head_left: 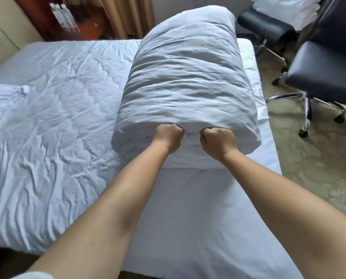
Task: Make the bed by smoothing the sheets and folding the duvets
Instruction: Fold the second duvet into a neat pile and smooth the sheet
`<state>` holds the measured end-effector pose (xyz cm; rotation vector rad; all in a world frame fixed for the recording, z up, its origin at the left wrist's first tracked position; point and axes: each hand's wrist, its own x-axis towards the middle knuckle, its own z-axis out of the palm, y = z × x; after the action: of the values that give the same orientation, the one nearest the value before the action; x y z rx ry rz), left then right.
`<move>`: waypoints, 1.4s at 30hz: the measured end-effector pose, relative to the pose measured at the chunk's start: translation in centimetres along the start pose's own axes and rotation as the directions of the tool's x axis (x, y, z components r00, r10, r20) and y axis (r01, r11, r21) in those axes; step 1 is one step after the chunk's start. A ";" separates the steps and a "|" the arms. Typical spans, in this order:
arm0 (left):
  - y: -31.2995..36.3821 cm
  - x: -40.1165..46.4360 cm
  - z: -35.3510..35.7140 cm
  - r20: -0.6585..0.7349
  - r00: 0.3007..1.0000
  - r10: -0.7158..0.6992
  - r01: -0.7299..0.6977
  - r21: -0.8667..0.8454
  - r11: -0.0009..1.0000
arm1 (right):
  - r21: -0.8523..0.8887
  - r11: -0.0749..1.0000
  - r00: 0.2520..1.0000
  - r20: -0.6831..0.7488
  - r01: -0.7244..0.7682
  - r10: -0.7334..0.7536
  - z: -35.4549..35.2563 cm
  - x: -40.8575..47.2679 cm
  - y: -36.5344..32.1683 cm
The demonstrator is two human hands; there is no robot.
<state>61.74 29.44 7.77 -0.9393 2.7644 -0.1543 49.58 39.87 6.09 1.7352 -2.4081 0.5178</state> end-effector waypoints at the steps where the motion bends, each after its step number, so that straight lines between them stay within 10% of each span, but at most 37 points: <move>1: 0.7 -0.3 -1.1 -0.024 0.999 -0.022 0.023 0.011 1.000 | 0.020 0.998 0.998 -0.044 0.054 -0.053 -0.8 0.2 0.5; 8: 4.9 -1.4 -5.4 -0.332 0.914 -0.233 0.239 -0.022 0.971 | 0.018 0.994 0.995 -0.007 0.103 -0.103 -5.6 0.6 6.6; 12: 6.7 -0.3 -5.7 -0.015 0.947 -0.320 0.315 -0.127 0.940 | 0.046 0.998 0.891 0.448 0.051 -0.066 -6.2 0.9 9.6; 20: 8.5 1.7 -1.3 0.320 0.924 -0.211 0.256 -0.106 0.961 | -0.078 0.988 0.700 0.713 0.131 -0.037 -3.9 -0.8 11.7; 31: 11.8 3.6 -2.8 0.320 0.876 -0.362 0.428 -0.165 0.889 | 0.064 0.954 0.700 0.665 0.294 -0.260 -3.7 -0.3 15.6; 42: 20.4 6.0 -5.7 0.422 0.658 -0.624 0.726 -0.135 0.674 | 0.263 0.793 0.573 0.571 0.550 -0.588 -4.9 5.4 23.7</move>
<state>43.74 42.08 8.88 -1.8652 2.0007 0.2973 25.10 43.35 7.53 2.9117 -1.9047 -0.1315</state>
